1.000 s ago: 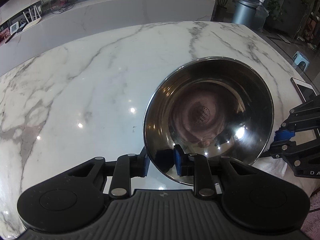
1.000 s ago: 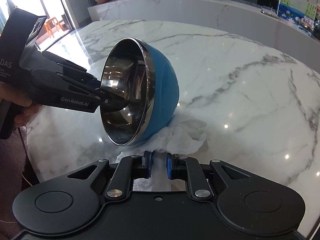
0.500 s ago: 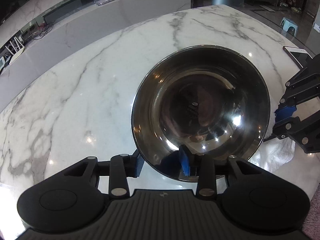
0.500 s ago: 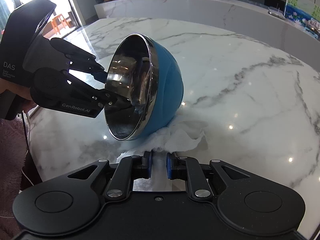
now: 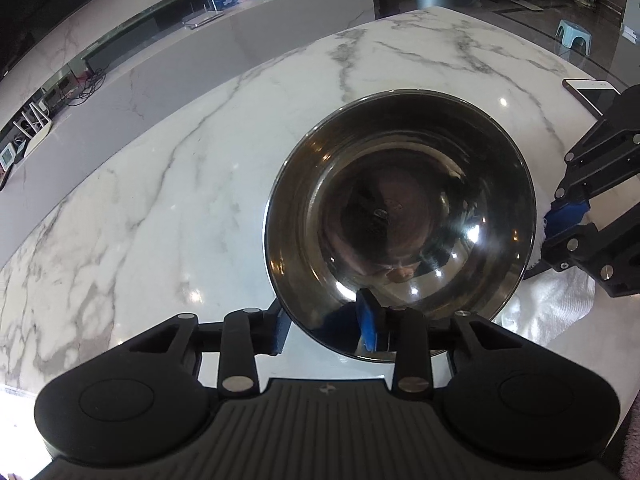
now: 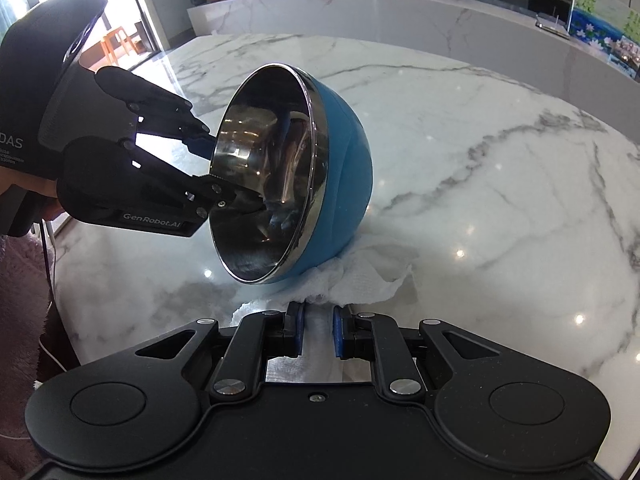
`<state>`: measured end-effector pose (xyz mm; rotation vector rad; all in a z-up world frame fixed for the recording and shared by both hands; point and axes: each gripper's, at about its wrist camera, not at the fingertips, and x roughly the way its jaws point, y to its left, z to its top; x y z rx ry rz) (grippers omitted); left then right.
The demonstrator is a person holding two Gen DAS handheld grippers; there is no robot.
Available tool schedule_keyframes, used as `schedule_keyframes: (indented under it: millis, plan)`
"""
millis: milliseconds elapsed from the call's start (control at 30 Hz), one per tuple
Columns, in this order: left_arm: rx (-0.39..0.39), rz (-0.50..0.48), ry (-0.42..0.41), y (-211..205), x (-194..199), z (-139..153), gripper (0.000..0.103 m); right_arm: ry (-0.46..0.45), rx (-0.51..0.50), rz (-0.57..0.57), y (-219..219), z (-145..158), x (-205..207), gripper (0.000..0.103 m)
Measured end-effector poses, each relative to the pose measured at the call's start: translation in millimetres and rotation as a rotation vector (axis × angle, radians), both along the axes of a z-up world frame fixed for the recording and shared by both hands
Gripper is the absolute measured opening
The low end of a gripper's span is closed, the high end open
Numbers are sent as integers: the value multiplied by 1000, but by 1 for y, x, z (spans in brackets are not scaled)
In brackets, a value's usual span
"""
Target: Clean bowl
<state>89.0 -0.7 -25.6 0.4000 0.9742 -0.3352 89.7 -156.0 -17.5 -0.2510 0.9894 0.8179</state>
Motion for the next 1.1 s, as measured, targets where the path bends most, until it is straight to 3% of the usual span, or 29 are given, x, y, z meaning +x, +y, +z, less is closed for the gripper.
schedule_keyframes:
  millis: [367,633,833,967,1100]
  plan:
    - [70,-83,-66,-14,-8,2,25,-33,-57,111,-5,16,6,9]
    - [83,-89,-85,-19,-5,0,25,-35,-68,93,-18,39,22,6]
    - [100,-110,-86,-23,-6,0,25,-23,-122,62,-24,19,22,7]
    - [91,-109,-77,-21,-6,0,25,-40,-136,30,-27,16,19,34]
    - [92,-133,-66,-21,-6,2,25,-26,-117,36,-27,16,21,35]
